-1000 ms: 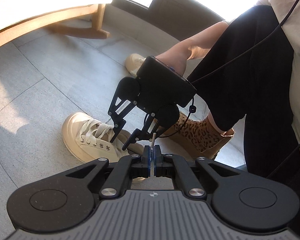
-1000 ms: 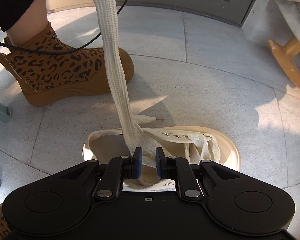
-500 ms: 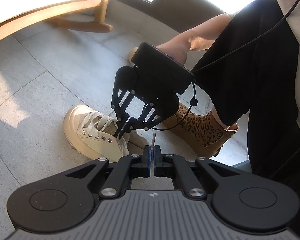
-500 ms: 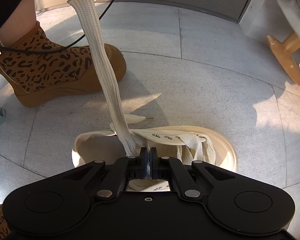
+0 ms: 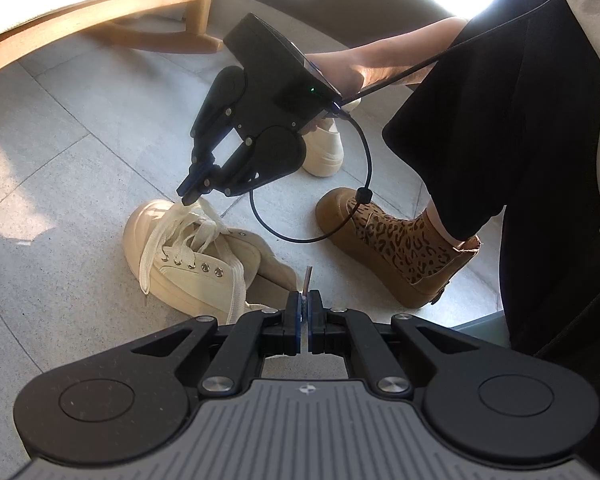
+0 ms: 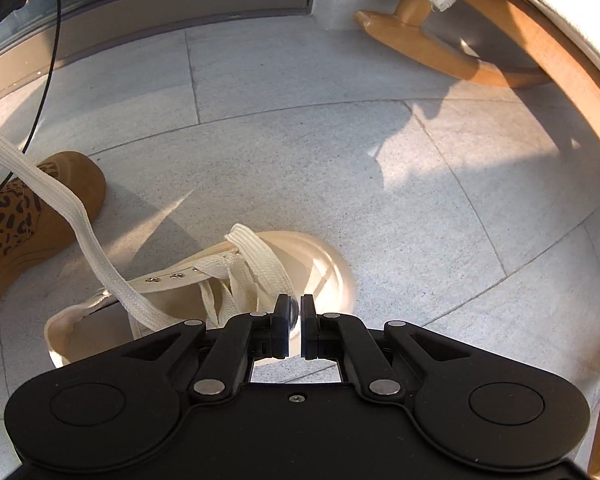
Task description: Lace up shoes with both hands
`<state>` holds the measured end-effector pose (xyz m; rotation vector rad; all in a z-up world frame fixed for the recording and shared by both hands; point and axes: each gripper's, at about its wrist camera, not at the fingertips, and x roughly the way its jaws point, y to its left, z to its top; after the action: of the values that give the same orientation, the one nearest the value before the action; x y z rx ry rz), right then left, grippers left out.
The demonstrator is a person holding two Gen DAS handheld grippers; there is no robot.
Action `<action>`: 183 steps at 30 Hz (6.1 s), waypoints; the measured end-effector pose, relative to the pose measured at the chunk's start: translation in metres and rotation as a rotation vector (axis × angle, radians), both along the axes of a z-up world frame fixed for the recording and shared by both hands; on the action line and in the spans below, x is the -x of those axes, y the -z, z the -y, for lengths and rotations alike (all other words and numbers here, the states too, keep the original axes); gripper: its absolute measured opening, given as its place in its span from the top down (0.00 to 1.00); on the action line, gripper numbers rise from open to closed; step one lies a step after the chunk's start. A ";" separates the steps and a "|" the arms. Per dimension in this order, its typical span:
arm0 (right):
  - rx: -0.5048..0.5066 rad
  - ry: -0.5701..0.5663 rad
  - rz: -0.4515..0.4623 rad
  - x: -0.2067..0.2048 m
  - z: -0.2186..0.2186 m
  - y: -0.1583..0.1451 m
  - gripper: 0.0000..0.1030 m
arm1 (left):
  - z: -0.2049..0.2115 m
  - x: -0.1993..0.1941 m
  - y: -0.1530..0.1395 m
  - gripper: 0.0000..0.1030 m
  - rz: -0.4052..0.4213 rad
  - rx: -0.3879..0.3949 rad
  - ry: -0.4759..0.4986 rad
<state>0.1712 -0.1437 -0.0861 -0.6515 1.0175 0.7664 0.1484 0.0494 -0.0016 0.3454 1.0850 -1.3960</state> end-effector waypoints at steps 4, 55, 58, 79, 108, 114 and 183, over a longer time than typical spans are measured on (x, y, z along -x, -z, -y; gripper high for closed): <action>0.023 0.038 -0.003 -0.006 0.009 -0.001 0.96 | 0.002 -0.005 0.005 0.98 0.025 -0.022 -0.038; -0.178 0.032 -0.035 0.024 -0.012 -0.008 0.92 | 0.053 -0.027 0.056 0.98 0.365 -0.331 0.106; -0.178 0.038 -0.038 0.024 -0.011 -0.010 0.92 | 0.065 -0.017 0.067 0.98 0.399 -0.340 0.177; -0.166 -0.069 -0.097 0.057 -0.010 -0.009 0.91 | 0.097 -0.011 0.104 0.98 0.430 -0.422 0.356; -0.090 -0.250 -0.014 0.062 -0.027 0.016 0.92 | 0.107 -0.017 0.108 0.98 0.462 -0.323 0.501; -0.107 -0.274 -0.010 0.059 -0.027 0.019 0.99 | 0.106 -0.016 0.108 0.98 0.473 -0.306 0.521; -0.284 0.400 -0.496 -0.010 0.099 -0.018 0.75 | 0.062 0.004 0.077 0.80 0.324 -0.296 0.149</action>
<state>0.1816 -0.2427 -0.0685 0.0026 1.4029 0.7106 0.1443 -0.0121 -0.0787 0.8527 1.0096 -1.2535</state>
